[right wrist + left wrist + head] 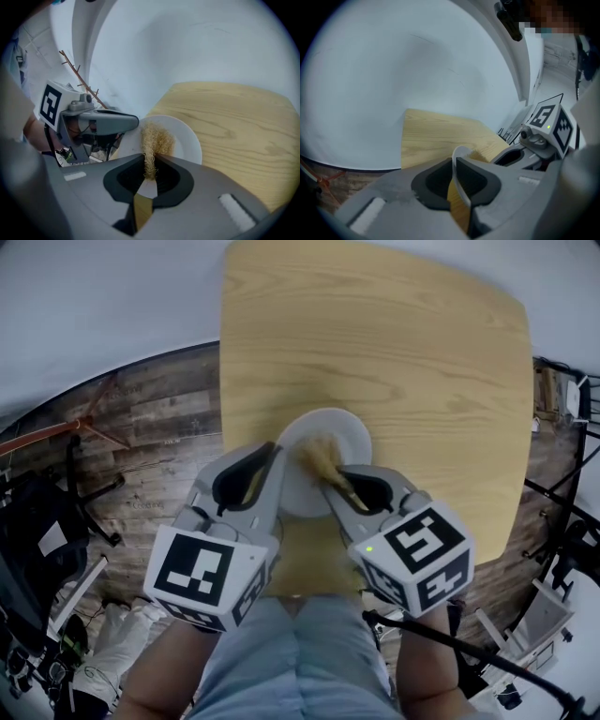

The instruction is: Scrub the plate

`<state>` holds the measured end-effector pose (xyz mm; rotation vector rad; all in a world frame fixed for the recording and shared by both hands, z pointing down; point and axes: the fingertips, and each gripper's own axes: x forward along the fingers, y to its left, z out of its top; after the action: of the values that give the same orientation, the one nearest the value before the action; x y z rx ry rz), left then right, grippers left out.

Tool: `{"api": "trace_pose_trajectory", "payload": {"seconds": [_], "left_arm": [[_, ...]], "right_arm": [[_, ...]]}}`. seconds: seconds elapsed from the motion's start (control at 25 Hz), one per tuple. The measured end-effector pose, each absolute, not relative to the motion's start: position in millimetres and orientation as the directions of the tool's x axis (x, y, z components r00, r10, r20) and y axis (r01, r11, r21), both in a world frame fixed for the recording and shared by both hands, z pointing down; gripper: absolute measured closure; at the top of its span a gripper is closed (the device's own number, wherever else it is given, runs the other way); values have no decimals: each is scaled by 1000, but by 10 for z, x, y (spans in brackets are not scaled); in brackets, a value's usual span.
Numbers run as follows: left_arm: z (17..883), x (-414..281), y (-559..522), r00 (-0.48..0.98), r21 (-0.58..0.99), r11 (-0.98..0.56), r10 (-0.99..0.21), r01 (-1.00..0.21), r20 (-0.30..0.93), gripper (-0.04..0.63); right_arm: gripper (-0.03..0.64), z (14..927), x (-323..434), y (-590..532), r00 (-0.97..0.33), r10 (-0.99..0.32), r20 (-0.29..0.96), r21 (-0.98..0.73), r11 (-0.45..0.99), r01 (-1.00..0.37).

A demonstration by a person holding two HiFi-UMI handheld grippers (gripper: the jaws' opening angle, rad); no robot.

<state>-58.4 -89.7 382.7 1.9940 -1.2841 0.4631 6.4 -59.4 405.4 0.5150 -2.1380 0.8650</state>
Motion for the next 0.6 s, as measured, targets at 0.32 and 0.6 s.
{"api": "trace_pose_trajectory", "payload": {"seconds": [0.32, 0.6], "left_arm": [[3838, -576, -853, 447, 375, -255, -638, -891, 627, 545], [3885, -613, -874, 440, 365, -256, -636, -895, 634, 546]], "right_arm": [[577, 4154, 278, -408, -572, -62, 818, -394, 664, -636], [577, 4081, -64, 21, -631, 41, 775, -476, 695, -539]]}}
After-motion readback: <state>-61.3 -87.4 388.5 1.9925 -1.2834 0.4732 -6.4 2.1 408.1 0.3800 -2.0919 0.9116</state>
